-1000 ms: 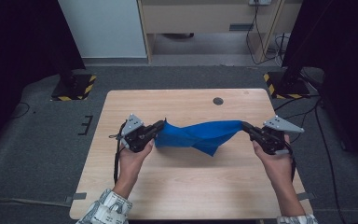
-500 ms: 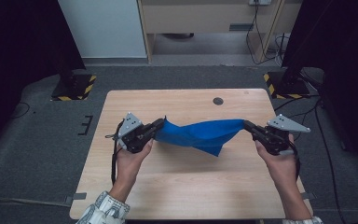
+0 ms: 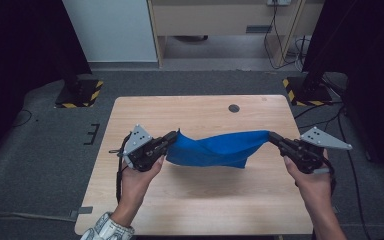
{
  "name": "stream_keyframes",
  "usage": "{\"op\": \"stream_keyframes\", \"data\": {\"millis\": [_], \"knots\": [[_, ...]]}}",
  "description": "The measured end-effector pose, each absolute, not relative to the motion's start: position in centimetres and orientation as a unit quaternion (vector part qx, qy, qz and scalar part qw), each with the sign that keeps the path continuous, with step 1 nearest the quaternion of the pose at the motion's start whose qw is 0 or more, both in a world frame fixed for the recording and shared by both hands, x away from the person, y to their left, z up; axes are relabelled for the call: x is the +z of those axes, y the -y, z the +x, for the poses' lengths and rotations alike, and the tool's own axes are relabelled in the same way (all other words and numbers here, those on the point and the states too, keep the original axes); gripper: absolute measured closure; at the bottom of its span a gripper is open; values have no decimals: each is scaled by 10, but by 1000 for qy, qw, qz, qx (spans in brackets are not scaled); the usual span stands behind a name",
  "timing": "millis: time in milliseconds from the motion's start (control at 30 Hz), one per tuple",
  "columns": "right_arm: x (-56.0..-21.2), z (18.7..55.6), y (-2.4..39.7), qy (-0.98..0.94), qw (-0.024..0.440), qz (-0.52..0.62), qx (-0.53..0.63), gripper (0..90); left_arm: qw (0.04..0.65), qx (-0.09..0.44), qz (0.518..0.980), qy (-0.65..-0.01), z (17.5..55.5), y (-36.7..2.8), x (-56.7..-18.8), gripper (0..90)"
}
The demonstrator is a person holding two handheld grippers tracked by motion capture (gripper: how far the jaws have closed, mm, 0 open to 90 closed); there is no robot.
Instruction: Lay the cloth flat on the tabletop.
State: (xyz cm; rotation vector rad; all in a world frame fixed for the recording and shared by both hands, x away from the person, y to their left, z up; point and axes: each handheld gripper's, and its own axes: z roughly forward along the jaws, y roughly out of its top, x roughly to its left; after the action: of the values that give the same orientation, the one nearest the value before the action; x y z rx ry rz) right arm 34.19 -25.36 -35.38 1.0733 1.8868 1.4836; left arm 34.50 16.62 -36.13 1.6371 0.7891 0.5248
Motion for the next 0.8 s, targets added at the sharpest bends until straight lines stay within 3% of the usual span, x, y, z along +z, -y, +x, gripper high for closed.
{"op": "stream_keyframes", "data": {"millis": [400,800], "knots": [[-344,320,265,-696,259,386,548,898,578,233,708,-333,322,-159,-355,873],[-379,382,249,-713,240,417,510,898,548,225,712,-377,382,-167,-391,870]]}}
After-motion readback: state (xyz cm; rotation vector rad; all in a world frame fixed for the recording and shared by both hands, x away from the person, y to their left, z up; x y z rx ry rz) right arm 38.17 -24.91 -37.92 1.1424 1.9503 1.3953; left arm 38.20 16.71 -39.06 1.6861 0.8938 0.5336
